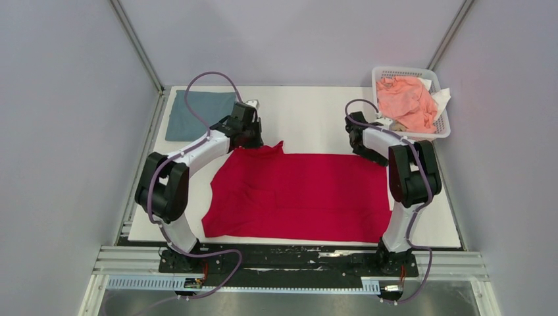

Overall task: Fold and stack the t-shirts
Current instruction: Grab the side of the flattened tshirt furthest away from the robot with both arms, then fold the other side of the tshirt into a rectangle

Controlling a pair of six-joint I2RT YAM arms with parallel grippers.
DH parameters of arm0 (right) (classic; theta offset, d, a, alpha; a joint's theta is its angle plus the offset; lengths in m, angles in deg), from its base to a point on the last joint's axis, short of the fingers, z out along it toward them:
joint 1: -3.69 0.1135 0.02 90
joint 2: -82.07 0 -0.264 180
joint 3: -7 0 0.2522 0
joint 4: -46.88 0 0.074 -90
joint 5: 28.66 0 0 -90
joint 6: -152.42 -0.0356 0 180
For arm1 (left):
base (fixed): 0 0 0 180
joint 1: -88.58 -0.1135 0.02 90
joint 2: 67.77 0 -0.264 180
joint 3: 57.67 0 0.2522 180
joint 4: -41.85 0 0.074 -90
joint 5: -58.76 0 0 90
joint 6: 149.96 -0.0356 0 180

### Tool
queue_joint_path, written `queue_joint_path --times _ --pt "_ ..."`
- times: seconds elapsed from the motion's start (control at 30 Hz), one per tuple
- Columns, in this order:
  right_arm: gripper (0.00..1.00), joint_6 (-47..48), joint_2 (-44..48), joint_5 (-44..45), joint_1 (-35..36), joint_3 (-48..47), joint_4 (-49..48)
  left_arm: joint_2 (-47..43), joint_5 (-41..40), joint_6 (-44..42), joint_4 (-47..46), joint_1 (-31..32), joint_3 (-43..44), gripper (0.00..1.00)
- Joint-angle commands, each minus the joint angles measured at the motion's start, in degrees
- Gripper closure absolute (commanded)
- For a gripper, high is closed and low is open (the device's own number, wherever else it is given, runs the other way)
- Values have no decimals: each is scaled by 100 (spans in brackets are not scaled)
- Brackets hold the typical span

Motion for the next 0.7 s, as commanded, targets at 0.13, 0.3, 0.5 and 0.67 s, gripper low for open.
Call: queue_joint_path --times 0.13,0.3,0.5,0.67 --pt "19 -213 310 280 -231 427 553 -464 -145 61 -154 14 -169 100" --pt "36 -258 215 394 -296 276 582 -506 -147 77 -115 13 -197 100" --pt "61 -343 -141 419 -309 -39 593 -643 -125 69 -143 13 -285 100" --pt "72 -348 -308 284 -309 -228 599 -729 -166 47 -170 7 -343 100"
